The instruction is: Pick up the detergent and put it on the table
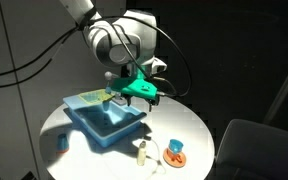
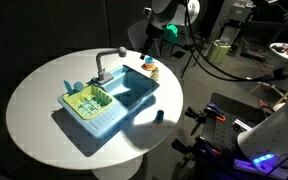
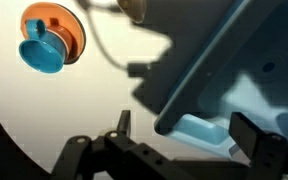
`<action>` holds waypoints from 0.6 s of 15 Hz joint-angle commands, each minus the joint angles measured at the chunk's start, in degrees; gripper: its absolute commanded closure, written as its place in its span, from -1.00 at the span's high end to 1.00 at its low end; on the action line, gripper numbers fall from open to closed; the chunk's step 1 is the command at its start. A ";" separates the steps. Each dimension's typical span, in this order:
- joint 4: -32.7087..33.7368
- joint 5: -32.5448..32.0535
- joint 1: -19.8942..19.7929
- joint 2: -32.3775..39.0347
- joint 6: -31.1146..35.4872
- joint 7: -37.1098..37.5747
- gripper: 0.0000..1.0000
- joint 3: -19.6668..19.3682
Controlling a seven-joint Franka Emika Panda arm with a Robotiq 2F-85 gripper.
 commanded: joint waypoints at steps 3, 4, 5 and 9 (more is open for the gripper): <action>-0.13 -5.38 2.53 -3.54 -7.15 16.07 1.00 -1.55; 0.22 -5.39 2.60 -3.92 -9.81 17.20 1.00 -1.32; 0.66 -5.38 2.78 -4.27 -12.75 18.34 1.00 -1.26; 1.85 -6.16 3.94 -5.90 -22.16 22.47 1.00 -1.61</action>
